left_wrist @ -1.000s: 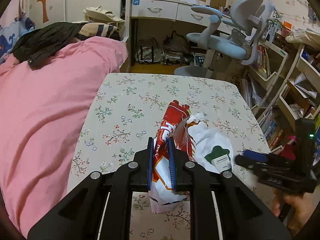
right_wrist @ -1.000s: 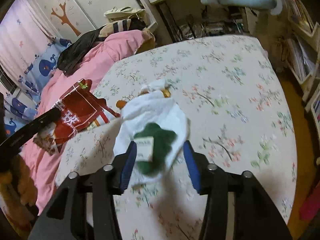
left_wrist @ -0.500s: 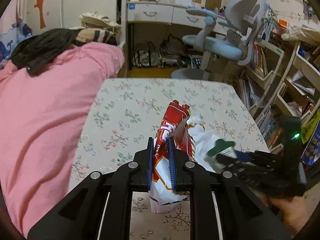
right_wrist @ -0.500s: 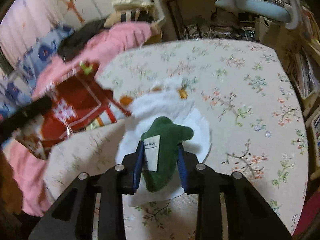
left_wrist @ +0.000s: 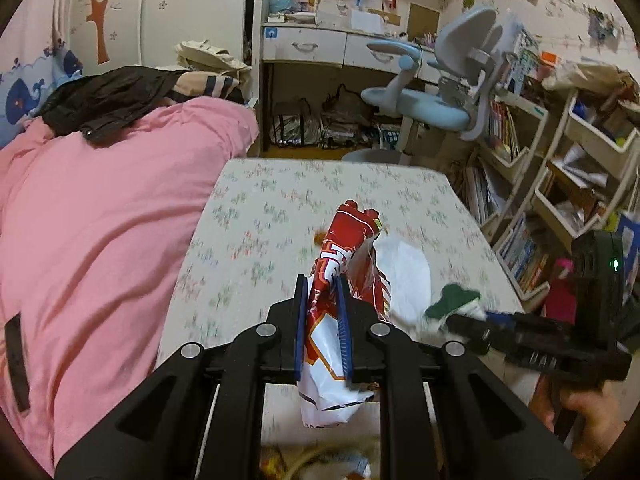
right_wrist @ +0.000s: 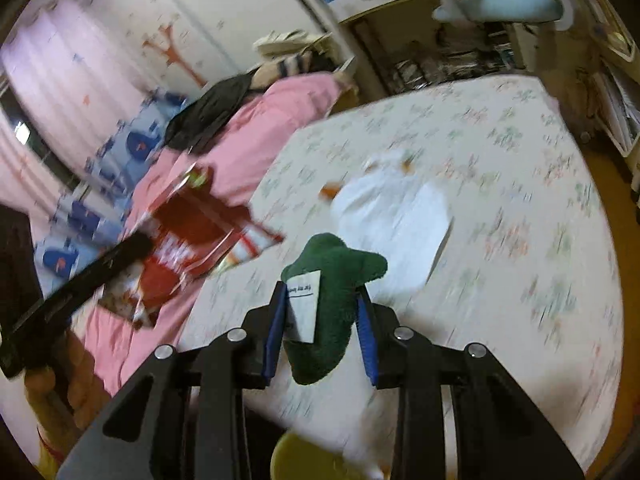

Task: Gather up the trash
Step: 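Carry bag and toy over the yellow bin and open both tools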

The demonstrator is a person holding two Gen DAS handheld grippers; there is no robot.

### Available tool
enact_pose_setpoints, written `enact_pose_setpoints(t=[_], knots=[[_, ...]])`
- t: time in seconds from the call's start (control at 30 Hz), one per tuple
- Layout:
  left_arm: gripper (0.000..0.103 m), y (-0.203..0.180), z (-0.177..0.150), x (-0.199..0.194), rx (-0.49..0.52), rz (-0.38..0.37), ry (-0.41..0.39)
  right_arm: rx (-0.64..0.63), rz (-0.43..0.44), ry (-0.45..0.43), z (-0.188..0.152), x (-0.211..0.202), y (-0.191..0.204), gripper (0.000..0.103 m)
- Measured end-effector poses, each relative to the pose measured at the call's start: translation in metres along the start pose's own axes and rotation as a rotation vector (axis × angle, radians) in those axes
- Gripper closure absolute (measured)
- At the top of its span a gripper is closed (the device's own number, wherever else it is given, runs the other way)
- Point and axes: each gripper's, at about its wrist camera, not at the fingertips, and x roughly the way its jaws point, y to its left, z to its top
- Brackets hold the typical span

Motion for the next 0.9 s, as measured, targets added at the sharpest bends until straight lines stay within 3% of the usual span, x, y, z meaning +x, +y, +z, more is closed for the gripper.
enact_pose_setpoints(t=[0.27,0.37,0.4,0.63,0.73,0.9], knots=[[0.089,-0.017,-0.077,-0.035,0.027,0.051,0.139,-0.075,-0.008,0.236,-0.100,0.013,0.034,0.068],[0.089,-0.025,-0.109,-0.040,0.032,0.065,0.207,-0.087,-0.023,0.300,-0.126,0.016,0.037,0.062],[0.089,-0.027,-0.120,-0.041,0.032,0.072,0.230,-0.086,-0.041,0.304,-0.130,0.015,0.036,0.055],[0.088,-0.040,-0.167,-0.043,0.052,0.055,0.378,-0.007,-0.170,0.171,-0.111,-0.008,0.011,0.039],[0.081,-0.045,-0.169,-0.048,0.070,0.064,0.365,-0.022,-0.212,0.096,-0.106,-0.018,0.015,0.025],[0.038,-0.050,-0.137,-0.063,0.081,0.127,0.207,-0.110,-0.329,-0.051,-0.111,-0.044,0.033,0.013]])
